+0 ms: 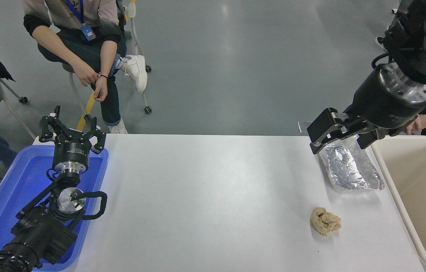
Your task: Pick up foil plate and place in dustbin
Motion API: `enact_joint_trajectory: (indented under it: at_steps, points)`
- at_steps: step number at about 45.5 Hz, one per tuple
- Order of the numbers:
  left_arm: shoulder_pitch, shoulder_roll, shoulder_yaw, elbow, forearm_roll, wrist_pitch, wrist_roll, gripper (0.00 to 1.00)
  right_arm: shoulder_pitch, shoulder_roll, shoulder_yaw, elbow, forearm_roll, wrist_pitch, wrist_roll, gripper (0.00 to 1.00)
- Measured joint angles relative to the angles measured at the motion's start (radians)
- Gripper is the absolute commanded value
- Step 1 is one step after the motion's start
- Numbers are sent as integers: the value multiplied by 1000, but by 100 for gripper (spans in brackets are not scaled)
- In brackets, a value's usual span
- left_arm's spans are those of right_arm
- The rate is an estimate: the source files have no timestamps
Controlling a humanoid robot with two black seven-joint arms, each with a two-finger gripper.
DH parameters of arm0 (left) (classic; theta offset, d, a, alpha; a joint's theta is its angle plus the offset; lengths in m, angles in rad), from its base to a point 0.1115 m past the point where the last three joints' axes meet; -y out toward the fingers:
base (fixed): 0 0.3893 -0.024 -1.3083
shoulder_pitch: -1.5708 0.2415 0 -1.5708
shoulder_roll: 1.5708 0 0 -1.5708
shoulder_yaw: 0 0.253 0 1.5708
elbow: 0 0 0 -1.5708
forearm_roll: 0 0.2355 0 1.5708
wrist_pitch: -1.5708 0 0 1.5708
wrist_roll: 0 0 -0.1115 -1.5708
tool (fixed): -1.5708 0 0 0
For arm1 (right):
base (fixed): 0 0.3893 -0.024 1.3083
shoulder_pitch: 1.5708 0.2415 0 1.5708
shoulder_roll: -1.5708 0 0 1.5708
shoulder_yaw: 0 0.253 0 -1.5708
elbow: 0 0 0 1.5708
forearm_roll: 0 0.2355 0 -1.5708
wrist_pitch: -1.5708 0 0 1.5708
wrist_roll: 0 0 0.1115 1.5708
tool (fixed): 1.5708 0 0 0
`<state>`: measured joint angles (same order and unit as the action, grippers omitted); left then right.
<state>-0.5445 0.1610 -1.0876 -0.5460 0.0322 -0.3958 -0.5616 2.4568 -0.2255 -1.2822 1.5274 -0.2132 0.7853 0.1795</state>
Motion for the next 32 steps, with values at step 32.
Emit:
enact_joint_trajectory:
  at_steps: [32]
  points:
    - [1,0,0,0,0,0,0,99,-298,-26,77,-215,-126,-1,0,100]
